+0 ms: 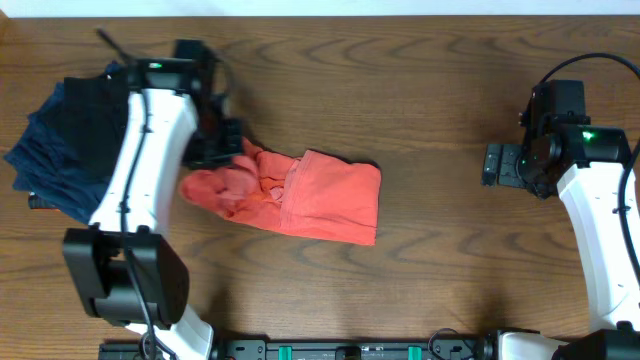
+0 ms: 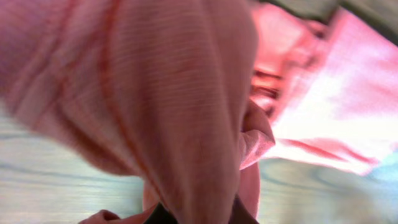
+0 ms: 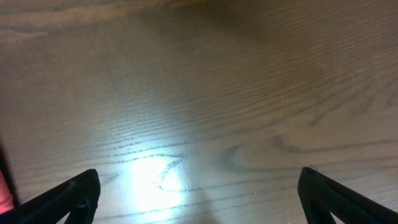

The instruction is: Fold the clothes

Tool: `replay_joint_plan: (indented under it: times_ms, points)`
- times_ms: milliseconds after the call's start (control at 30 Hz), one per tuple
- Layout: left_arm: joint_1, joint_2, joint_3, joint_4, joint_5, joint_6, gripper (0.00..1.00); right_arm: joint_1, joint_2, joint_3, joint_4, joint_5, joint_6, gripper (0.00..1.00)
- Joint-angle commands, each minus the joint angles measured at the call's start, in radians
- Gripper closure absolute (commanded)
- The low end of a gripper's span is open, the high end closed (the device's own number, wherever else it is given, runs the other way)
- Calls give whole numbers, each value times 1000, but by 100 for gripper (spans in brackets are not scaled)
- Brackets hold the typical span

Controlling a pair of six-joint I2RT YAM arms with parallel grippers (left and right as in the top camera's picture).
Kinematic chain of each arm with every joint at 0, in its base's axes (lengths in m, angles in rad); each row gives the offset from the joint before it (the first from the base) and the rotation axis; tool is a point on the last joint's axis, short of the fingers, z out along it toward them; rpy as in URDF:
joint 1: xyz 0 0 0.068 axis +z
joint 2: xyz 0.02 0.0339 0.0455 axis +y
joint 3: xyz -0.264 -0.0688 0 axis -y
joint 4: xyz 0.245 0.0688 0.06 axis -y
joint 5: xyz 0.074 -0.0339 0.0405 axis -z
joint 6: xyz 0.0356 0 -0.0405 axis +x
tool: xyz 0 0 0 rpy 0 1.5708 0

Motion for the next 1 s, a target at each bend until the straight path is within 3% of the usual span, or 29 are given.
replay_joint_plan:
  times_ms: [0,300,333,400,433,500,667,833,967]
  points:
    - [-134,0,9,21,57,-61,94,-16,0,3,-8,13,-24,1]
    - [-444,97,9,188,21,-132,94,-16,0,2,-17,9,-23,1]
    - [-464,114,9,197,19,-131,90,-16,0,2,-17,9,-23,1]
    - [-500,143,9,229,24,-131,53,-16,0,2,-17,5,-23,1]
    - [-515,148,9,243,24,-130,46,-16,0,2,-17,-1,-24,1]
    - [-534,138,21,251,24,-127,43,-16,0,2,-17,-19,-30,1]
    - [-501,31,136,142,-16,-97,42,-16,0,2,-2,-92,-44,1]
    - [-366,-132,159,86,-162,-98,34,3,1,2,19,-465,-251,5]
    - [-211,-173,158,80,-145,-103,32,70,5,0,32,-702,-347,13]
